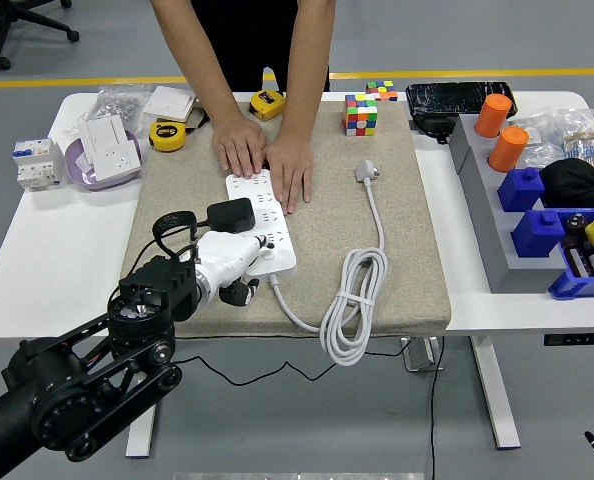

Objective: Pick up the plug,place it near the board,insert it into the board,press the button

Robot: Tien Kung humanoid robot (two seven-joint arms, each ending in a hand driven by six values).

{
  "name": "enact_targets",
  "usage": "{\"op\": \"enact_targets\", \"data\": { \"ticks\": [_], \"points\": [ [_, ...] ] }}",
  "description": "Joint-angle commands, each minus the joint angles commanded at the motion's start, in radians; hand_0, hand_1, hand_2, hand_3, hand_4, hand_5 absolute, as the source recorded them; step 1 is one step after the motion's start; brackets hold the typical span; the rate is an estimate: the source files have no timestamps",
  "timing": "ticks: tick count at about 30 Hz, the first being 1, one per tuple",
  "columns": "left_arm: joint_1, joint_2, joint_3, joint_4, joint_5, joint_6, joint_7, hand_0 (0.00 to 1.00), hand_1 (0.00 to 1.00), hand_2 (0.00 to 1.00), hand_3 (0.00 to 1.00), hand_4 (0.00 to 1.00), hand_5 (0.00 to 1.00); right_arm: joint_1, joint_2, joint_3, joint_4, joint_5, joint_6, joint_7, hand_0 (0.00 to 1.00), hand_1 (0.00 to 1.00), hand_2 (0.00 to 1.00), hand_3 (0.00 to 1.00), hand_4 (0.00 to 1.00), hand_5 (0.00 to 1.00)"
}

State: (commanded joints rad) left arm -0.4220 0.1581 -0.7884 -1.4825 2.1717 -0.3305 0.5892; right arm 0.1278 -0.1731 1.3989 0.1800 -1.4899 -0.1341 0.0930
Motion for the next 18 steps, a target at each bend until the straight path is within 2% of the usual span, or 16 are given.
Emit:
{"op": "enact_targets", "data": {
  "ticks": [10, 11, 16, 17, 18],
  "points": [
    [-0.001, 0.001, 0.007, 0.017, -0.001, -0.024, 0.007, 0.123, 0.062, 0.168, 0.861, 0.476, 0.074, 0.002, 0.0, -0.003, 0.0, 0.006, -0.001, 0.002, 0.954, 0.903, 0.86, 0.873, 0.998, 0.998],
    [-0.002, 0.001, 0.008, 0.018, -0.001, -0.023, 0.006, 0.122, 0.062, 0.168, 0.805, 0.471, 0.073, 0.002, 0.0, -0.002, 0.0, 0.006, -0.001, 0.002, 0.954, 0.903, 0.86, 0.873, 0.998, 0.998],
    [-0.003, -0.001, 0.014, 0.027, -0.003, -0.035, 0.008, 0.122, 0.062, 0.168, 0.805, 0.471, 0.073, 0.002, 0.001, 0.001, 0.0, 0.004, -0.002, 0.002, 0.954, 0.903, 0.86, 0.873, 0.998, 0.998],
    [-0.004, -0.002, 0.016, 0.029, -0.003, -0.039, 0.009, 0.122, 0.062, 0.167, 0.74, 0.465, 0.071, 0.002, 0.001, 0.002, 0.0, 0.003, -0.002, 0.002, 0.954, 0.903, 0.86, 0.873, 0.998, 0.998],
    [-0.004, -0.002, 0.017, 0.031, -0.005, -0.043, 0.01, 0.122, 0.062, 0.167, 0.74, 0.465, 0.071, 0.002, 0.001, 0.002, 0.0, 0.004, -0.002, 0.002, 0.954, 0.903, 0.86, 0.873, 0.998, 0.998]
  ]
}}
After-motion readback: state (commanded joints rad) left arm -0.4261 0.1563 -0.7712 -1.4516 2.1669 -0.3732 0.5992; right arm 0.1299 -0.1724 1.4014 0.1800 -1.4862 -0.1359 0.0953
